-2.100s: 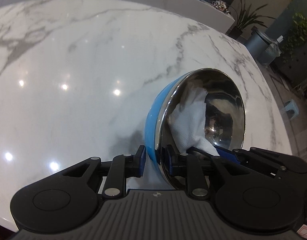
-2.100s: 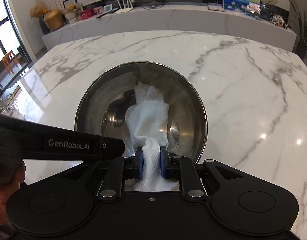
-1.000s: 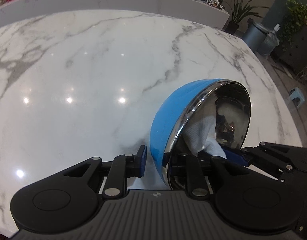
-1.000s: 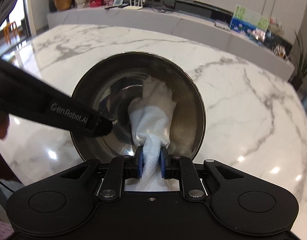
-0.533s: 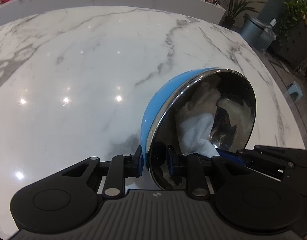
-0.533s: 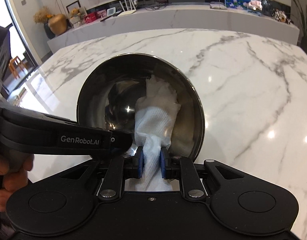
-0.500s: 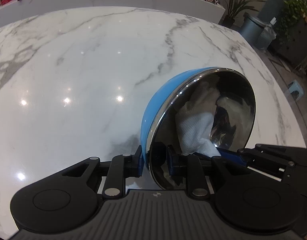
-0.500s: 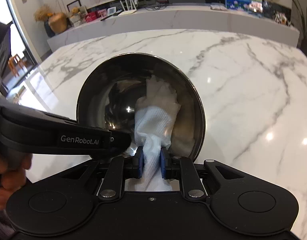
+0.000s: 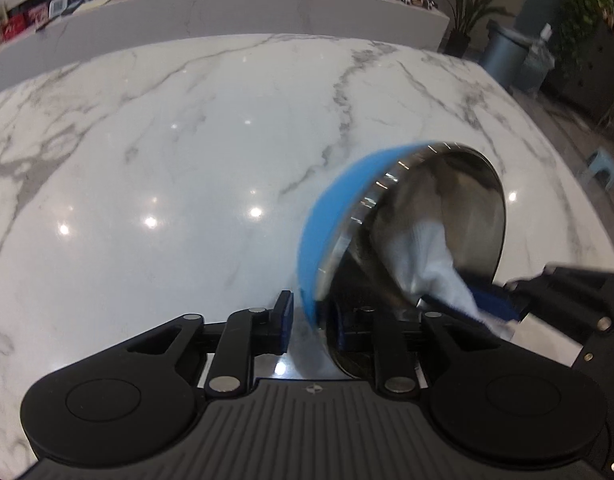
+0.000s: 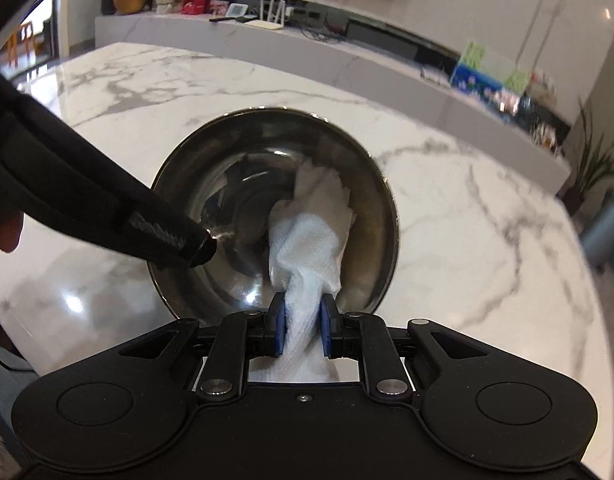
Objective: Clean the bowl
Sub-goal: 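Wipe the bowl interior with the towel in the right gripper, then rub the towel around the inner wall with the right gripper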
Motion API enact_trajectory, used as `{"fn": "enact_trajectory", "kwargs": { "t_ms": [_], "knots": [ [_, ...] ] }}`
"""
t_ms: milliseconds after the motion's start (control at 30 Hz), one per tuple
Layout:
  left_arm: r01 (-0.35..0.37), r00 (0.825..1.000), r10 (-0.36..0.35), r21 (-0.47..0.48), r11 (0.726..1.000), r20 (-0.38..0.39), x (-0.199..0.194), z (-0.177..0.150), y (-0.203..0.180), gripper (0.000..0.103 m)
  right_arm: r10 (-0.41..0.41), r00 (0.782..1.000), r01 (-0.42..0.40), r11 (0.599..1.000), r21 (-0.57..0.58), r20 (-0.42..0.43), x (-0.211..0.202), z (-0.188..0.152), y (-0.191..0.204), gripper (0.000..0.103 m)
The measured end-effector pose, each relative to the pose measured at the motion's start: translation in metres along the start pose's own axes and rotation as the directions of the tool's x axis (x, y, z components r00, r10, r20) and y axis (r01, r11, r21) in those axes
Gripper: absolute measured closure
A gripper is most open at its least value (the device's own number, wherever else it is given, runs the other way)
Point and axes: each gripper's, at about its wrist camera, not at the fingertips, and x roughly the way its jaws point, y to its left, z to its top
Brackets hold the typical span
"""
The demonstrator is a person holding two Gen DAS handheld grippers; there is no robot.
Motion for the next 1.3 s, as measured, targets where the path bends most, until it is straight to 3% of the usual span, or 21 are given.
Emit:
{"fn": "enact_trajectory", "kwargs": {
  "t_ms": [133, 267, 400, 633, 967, 1167, 1300],
  "knots": [
    [0.033, 0.999, -0.033, -0.027, 0.999, -0.018, 0.007, 0.001, 0.003, 0.079, 0.051, 0.999, -0.050, 0.996, 0.067, -0.010, 0.002, -0.003, -0.007, 0.088],
    [0.028, 0.999, -0.028, -0.022, 0.999, -0.027, 0.011, 0.001, 0.001, 0.079, 0.138, 0.990, -0.134, 0.978, 0.160, -0.012, 0.004, -0.004, -0.016, 0.088],
    [0.026, 0.999, -0.026, -0.006, 1.000, -0.032, 0.011, -0.001, -0.001, 0.081, 0.165, 0.986, -0.160, 0.968, 0.195, -0.011, 0.005, -0.004, -0.019, 0.088],
    [-0.032, 0.999, 0.035, 0.080, 0.996, -0.029, 0.009, -0.001, -0.013, 0.083, 0.126, 0.992, -0.123, 0.981, 0.148, -0.015, 0.004, -0.002, -0.007, 0.089],
    [-0.120, 0.993, 0.120, 0.154, 0.981, 0.006, 0.002, 0.002, -0.022, 0.084, 0.009, 1.000, -0.009, 1.000, 0.030, 0.016, 0.004, 0.003, 0.001, 0.089],
    [-0.087, 0.996, 0.086, 0.106, 0.991, 0.015, 0.003, 0.005, -0.017, 0.081, 0.030, 1.000, -0.030, 0.997, 0.070, -0.003, 0.009, 0.001, -0.004, 0.089],
    [-0.024, 0.999, 0.023, 0.041, 0.999, 0.028, 0.005, 0.008, -0.008, 0.076, 0.043, 0.999, -0.041, 0.994, 0.099, -0.016, 0.012, 0.001, -0.009, 0.088]
  ]
}}
